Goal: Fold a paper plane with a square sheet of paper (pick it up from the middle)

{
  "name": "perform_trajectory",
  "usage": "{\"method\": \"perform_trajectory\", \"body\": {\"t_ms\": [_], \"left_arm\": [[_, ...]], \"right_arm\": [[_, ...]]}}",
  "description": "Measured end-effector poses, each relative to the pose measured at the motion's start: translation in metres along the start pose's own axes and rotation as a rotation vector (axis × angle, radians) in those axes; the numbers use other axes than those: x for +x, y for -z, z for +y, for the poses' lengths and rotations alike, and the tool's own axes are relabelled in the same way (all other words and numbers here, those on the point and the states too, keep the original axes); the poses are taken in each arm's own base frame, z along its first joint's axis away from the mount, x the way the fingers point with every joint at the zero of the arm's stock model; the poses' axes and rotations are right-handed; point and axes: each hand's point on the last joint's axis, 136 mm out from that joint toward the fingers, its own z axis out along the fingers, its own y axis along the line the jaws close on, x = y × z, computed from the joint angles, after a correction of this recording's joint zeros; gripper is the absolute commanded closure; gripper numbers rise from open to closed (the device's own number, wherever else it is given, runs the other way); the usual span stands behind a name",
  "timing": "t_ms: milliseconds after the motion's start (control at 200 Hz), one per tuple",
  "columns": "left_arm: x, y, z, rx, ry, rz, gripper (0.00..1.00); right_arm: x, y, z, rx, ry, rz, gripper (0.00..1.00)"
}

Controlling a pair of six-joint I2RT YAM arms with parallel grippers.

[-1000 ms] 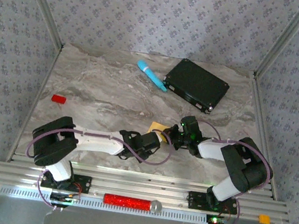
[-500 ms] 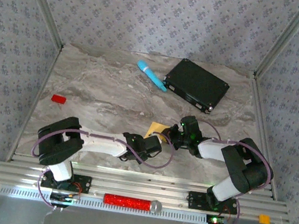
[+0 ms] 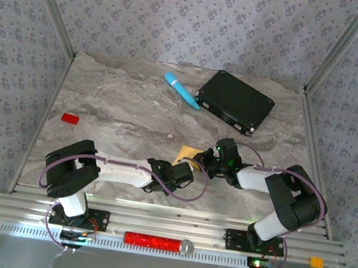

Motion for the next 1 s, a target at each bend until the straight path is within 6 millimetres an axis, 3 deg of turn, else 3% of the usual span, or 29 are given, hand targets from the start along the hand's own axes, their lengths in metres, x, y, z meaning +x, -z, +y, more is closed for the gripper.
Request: {"method": "perform_trajectory", "body": {"t_ms": [225,520,999], "left_arm": [[-0.0002,0.0007,-0.0012,-0.001,-0.001,-0.003,0.75],[-0.0009,0.0007,-0.0016,0.001,0.0,-0.006,0.81],[-0.0009,0.0013,-0.0035,0.003,-0.005,-0.008,0.8]], "right_arm": [[0.0,0.0,-0.0001,0.0,0.0,0.0,1.0],[-0.0007,0.0,-0.0003,0.002,0.0,-0.004,1.0],[-0.0006,-0.0001,-0.0009,0.004,-0.001,-0.006,1.0]]}}
